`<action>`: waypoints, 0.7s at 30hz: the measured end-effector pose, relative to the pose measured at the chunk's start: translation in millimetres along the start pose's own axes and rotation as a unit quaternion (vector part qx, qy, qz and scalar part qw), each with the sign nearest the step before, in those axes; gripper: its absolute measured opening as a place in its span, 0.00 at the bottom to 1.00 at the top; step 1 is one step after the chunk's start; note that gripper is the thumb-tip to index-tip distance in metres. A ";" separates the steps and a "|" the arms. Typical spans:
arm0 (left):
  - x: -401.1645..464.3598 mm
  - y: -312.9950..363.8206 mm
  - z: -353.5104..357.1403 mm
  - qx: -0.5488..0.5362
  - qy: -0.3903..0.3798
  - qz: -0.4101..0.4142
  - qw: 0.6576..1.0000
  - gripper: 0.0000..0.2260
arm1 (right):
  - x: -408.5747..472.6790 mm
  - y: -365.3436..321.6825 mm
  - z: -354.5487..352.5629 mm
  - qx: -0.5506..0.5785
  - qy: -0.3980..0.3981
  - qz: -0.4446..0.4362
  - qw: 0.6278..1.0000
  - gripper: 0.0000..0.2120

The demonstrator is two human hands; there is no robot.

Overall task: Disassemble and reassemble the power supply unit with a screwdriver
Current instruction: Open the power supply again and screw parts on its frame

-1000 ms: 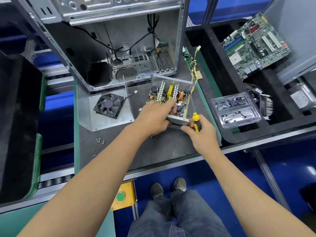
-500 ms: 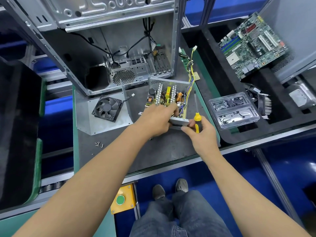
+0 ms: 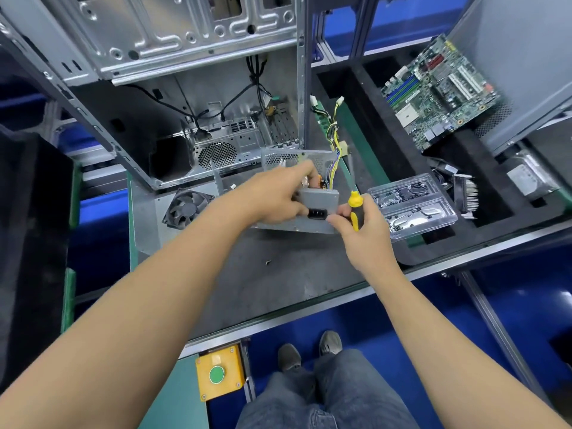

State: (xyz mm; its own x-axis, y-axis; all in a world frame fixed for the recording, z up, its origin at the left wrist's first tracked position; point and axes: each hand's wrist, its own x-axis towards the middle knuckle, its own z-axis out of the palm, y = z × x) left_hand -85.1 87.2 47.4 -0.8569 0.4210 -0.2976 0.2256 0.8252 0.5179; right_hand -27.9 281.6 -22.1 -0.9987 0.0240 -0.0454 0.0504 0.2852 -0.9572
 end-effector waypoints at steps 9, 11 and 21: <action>38.0 8.1 -62.8 -0.127 -0.098 -0.039 0.986 0.16 | 44.7 -50.6 -16.4 0.073 -0.070 0.085 0.991 0.13; 43.6 7.3 -67.2 -0.133 -0.103 -0.043 0.985 0.17 | 57.1 -54.8 -18.1 0.085 -0.080 0.109 0.987 0.15; 11.6 -12.7 -49.8 0.060 0.046 0.008 0.997 0.44 | 85.6 -50.3 -19.4 0.092 -0.119 0.138 0.979 0.16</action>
State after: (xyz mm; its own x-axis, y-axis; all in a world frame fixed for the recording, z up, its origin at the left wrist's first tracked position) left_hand -121.0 62.9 77.3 -0.8906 0.4024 -0.2120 0.2886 0.8602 0.4204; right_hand -115.7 288.0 27.7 -0.9224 -0.1538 -0.3544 0.3384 0.1208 -0.9332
